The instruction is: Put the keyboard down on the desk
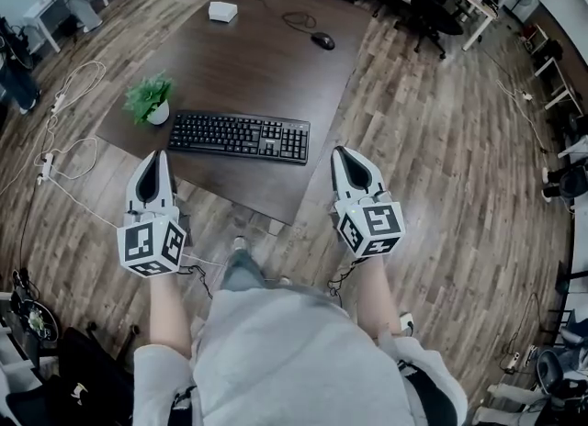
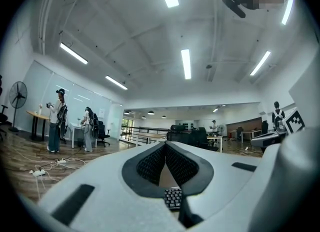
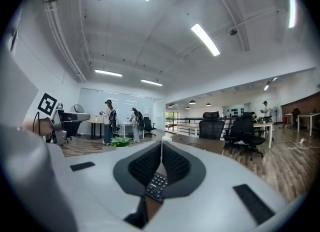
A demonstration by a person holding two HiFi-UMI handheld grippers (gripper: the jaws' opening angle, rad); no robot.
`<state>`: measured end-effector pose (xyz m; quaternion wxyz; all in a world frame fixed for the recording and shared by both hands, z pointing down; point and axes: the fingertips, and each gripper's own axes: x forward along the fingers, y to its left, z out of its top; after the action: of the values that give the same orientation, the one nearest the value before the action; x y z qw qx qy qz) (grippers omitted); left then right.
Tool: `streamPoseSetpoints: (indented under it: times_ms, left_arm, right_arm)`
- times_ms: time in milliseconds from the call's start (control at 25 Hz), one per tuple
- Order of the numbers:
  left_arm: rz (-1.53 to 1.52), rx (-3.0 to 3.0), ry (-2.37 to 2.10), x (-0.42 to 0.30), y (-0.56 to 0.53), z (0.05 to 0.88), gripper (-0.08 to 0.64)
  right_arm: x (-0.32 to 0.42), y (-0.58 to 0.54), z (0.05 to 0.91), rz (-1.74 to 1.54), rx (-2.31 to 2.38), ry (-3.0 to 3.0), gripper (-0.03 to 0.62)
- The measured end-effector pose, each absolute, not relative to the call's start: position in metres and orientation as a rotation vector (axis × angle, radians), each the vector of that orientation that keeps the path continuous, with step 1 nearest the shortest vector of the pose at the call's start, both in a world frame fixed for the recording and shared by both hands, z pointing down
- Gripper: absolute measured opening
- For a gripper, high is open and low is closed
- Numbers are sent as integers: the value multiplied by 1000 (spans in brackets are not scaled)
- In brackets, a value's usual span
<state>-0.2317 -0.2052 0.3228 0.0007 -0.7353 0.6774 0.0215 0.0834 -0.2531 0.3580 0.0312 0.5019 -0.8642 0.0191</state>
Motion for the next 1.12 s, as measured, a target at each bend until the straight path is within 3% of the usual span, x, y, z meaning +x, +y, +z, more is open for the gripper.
streamPoseSetpoints:
  times_ms: [1120]
  left_arm:
    - [151,-2203,2041,-178,-154,273,11]
  right_arm:
    - [133,-197,304,-152,1642,-2709,14]
